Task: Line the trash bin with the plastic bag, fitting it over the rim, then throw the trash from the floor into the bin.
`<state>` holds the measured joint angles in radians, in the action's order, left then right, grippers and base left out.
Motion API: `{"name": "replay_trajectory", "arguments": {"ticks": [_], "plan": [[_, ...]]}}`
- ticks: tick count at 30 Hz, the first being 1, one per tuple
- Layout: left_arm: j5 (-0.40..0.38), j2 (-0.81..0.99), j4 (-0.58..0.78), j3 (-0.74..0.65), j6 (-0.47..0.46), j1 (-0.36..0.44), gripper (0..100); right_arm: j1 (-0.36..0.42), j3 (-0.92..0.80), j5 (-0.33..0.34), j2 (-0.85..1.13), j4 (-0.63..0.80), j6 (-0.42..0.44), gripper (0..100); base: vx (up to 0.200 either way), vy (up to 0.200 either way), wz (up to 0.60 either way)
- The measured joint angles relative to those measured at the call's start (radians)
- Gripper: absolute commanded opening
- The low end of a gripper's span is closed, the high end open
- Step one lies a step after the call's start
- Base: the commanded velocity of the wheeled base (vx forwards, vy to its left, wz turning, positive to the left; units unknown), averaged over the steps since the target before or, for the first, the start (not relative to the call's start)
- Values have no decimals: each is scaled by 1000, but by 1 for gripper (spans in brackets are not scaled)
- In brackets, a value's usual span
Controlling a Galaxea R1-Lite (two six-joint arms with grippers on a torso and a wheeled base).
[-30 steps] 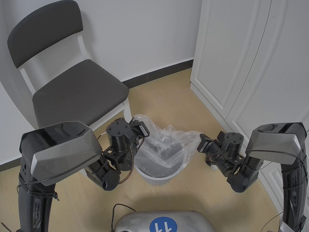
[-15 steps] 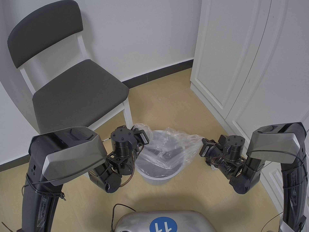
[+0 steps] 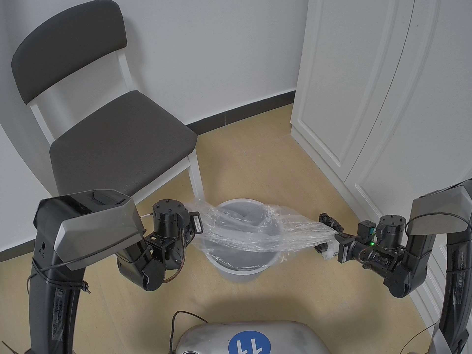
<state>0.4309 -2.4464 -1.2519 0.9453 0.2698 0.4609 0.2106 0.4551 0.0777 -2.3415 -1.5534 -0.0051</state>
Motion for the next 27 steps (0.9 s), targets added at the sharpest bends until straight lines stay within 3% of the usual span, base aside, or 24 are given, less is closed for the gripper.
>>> {"name": "replay_trajectory", "arguments": {"ticks": [15,23,27], "plan": [[-10,50,12,-122,-111,-36,0,-89,-63,38,-47,0,-174,0,0,0,0],[-37,72,13,-150,-116,-55,0,-104,-13,37,-103,0,-176,0,0,0,0],[-37,66,10,-121,-108,-61,0,-96,33,25,-127,0,-131,0,0,0,0]]}}
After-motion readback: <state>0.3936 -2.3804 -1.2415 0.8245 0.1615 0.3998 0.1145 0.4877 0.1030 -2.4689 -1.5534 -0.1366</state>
